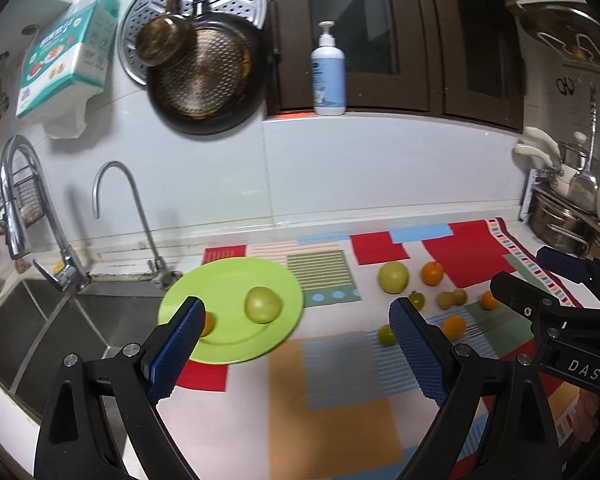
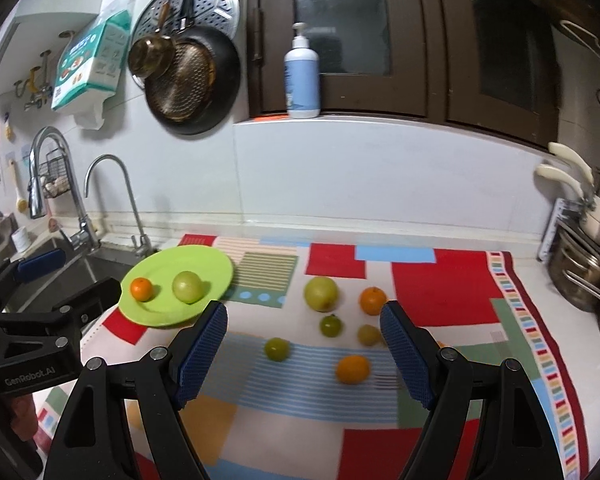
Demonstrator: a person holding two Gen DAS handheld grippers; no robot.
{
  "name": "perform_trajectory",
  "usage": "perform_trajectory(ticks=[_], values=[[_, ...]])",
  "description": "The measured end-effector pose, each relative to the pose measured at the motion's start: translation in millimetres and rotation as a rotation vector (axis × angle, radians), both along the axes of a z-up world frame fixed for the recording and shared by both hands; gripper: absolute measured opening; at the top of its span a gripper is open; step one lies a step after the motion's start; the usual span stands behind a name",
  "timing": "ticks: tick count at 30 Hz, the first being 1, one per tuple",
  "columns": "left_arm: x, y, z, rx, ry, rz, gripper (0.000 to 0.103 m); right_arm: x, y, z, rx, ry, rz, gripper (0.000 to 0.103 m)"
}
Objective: Organize fruits
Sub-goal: 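Move both tools back over the remaining fruits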
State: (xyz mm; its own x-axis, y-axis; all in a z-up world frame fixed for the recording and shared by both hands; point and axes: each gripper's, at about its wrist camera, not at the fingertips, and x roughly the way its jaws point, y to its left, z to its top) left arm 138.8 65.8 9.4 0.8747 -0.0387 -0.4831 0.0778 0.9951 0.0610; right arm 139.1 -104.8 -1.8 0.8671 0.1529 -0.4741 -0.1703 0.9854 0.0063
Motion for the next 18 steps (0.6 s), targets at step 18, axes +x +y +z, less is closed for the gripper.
perform_trajectory(ticks=[18], values=[[25, -41, -34, 0.022, 0.045, -0.152, 0.092, 8, -36, -23, -0.023, 0.047, -0.055, 0.079]])
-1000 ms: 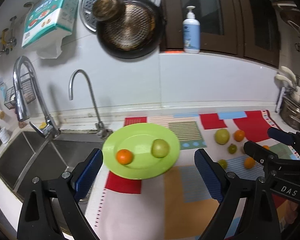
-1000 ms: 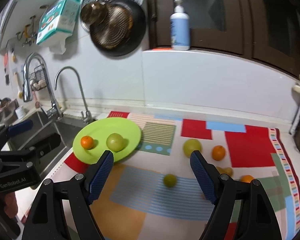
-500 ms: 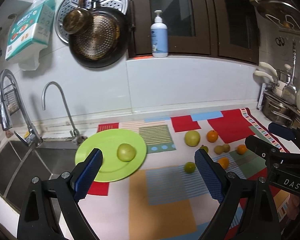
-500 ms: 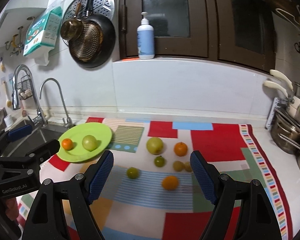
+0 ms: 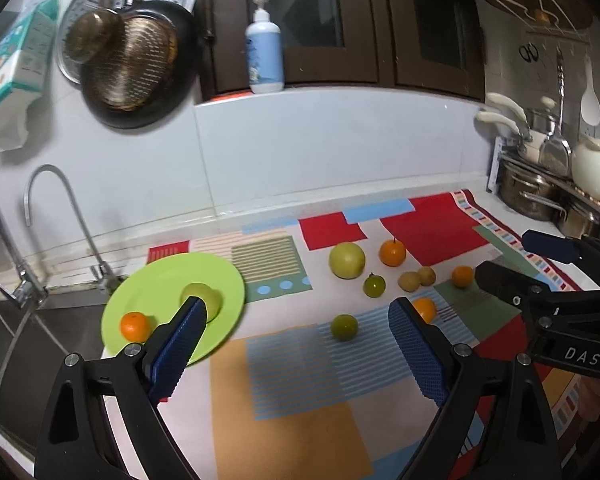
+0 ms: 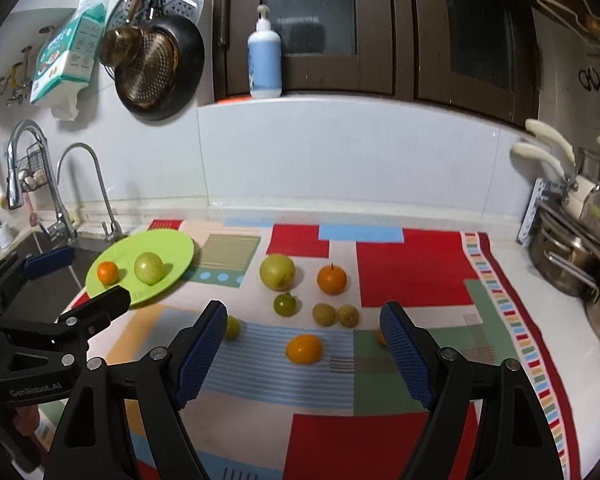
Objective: Organize fruits
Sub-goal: 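Move both tools back over the remaining fruits, then grasp the small green apple with the left tool while the right tool grasps an orange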
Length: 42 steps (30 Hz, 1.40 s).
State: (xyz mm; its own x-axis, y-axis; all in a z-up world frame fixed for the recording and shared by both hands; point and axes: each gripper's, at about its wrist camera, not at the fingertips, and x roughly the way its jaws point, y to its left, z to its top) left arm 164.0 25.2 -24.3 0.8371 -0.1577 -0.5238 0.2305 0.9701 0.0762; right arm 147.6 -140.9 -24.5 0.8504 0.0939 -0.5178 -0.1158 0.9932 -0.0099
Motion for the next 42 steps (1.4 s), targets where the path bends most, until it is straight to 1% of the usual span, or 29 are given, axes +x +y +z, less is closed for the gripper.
perform_trajectory(ticks=[1, 5, 6, 10, 13, 16, 20, 22, 26, 28, 32, 34, 35, 37, 39, 41, 42], values=[[4, -1, -4, 0.0, 0.008, -0.01, 0.089, 3, 0, -4, 0.001, 0.012, 0.001, 0.079], [19, -7, -18, 0.005, 0.044, -0.045, 0.086, 14, -2, -18, 0.005, 0.049, 0.004, 0.079], [23, -9, -23, 0.009, 0.058, -0.053, 0.083, 17, -3, -21, 0.006, 0.056, 0.004, 0.079], [38, -15, -42, 0.018, 0.116, -0.085, 0.075, 32, -4, -37, 0.008, 0.105, 0.008, 0.072], [48, -19, -57, 0.033, 0.151, -0.103, 0.072, 43, -6, -50, 0.017, 0.146, 0.016, 0.068], [58, -22, -69, 0.032, 0.19, -0.122, 0.068, 53, -5, -62, 0.02, 0.185, 0.028, 0.066], [69, -27, -80, 0.036, 0.219, -0.143, 0.064, 63, -3, -75, 0.024, 0.223, 0.041, 0.064], [75, -30, -85, 0.035, 0.234, -0.163, 0.06, 68, -2, -80, 0.022, 0.238, 0.044, 0.062], [84, -35, -94, 0.028, 0.264, -0.184, 0.055, 78, -2, -90, 0.027, 0.271, 0.049, 0.059], [88, -37, -97, 0.025, 0.275, -0.19, 0.053, 81, -3, -94, 0.031, 0.286, 0.05, 0.056], [95, -39, -102, 0.019, 0.298, -0.194, 0.049, 87, -5, -99, 0.044, 0.303, 0.05, 0.054], [99, -40, -104, 0.007, 0.313, -0.196, 0.045, 89, -4, -101, 0.046, 0.309, 0.051, 0.05], [100, -40, -105, 0.002, 0.322, -0.195, 0.044, 90, -4, -101, 0.048, 0.314, 0.053, 0.049], [102, -40, -107, -0.005, 0.333, -0.198, 0.036, 91, -4, -103, 0.05, 0.319, 0.055, 0.048], [103, -41, -107, -0.007, 0.34, -0.2, 0.031, 92, -3, -104, 0.051, 0.323, 0.058, 0.044], [103, -42, -106, -0.005, 0.339, -0.2, 0.03, 94, -3, -105, 0.06, 0.33, 0.065, 0.041], [102, -42, -105, -0.003, 0.337, -0.196, 0.03, 94, -3, -105, 0.061, 0.331, 0.065, 0.041]])
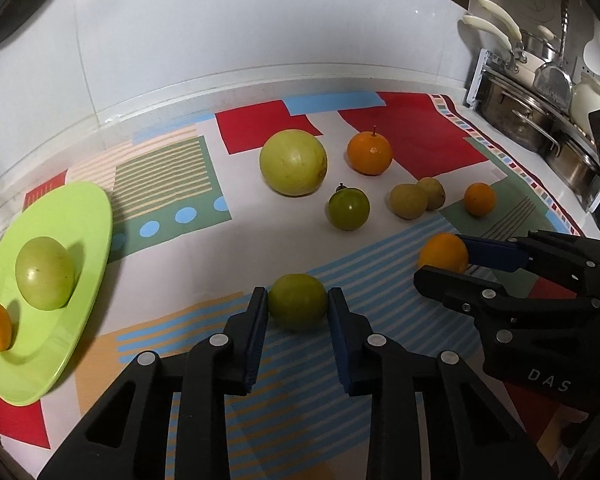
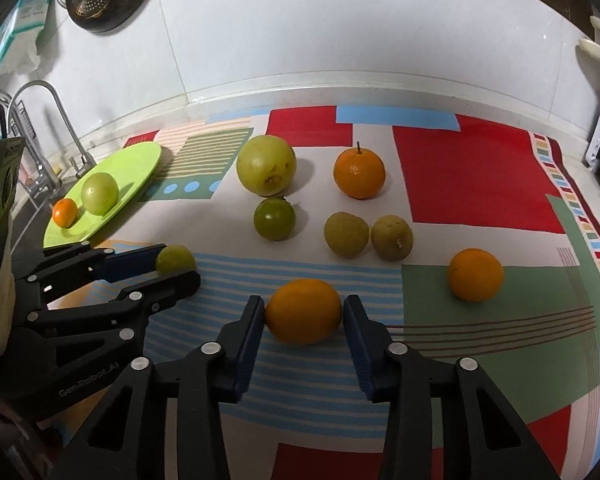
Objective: Organize fruits
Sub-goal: 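Grasp the small green apple with the left tool while the right tool grasps an orange, then carry the green apple and orange over the green plate with both tools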
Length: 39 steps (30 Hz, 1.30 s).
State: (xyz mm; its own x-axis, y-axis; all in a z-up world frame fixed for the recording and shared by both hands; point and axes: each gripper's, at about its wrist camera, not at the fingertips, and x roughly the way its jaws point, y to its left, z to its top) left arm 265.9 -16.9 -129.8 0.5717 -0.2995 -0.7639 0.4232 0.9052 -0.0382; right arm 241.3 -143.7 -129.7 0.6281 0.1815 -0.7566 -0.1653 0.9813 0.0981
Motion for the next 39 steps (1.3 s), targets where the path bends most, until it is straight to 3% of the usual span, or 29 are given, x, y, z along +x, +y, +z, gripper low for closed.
perform_trajectory(ticks=[22, 39], values=[[-53, 32, 66, -0.044, -0.143, 0.126, 0.03, -40, 17, 55, 0.012, -0.145, 0.045, 0.041], [-94, 98, 105, -0.032, -0.266, 0.288, 0.03, -63, 71, 99, 0.04, -0.291, 0.133, 0.041]])
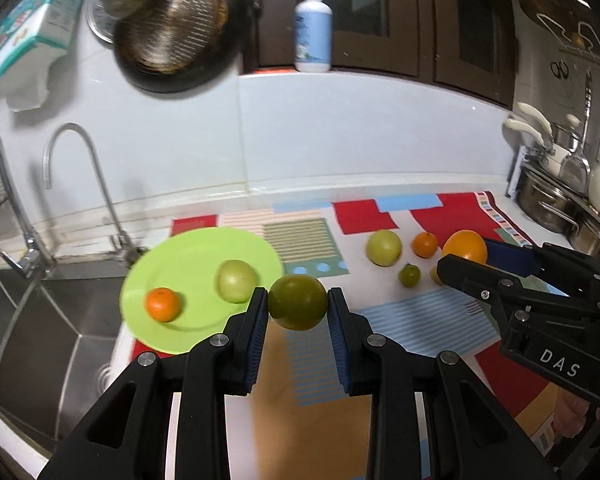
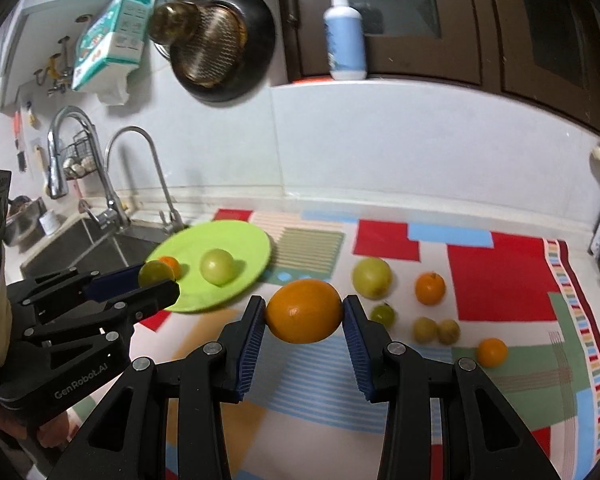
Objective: Organize fruits
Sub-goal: 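Carry the green apple and orange over the green plate with both tools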
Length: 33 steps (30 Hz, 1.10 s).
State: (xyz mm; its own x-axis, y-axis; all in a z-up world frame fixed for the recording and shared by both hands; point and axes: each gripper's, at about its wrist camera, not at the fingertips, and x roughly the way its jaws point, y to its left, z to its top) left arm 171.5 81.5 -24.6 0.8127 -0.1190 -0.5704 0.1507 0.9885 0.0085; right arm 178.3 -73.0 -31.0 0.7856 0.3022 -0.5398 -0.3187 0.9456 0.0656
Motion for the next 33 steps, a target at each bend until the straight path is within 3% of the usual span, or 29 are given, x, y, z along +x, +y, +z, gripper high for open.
perform_trajectory(ticks=[19, 33], values=[[9, 89, 15, 0.038, -0.062, 0.08, 0.03, 25, 99, 18, 0.017, -0.079, 0.085, 0.041], [60, 122, 1, 0.05, -0.037, 0.071, 0.03, 76, 142, 4, -0.006, -0.056, 0.104, 0.041]])
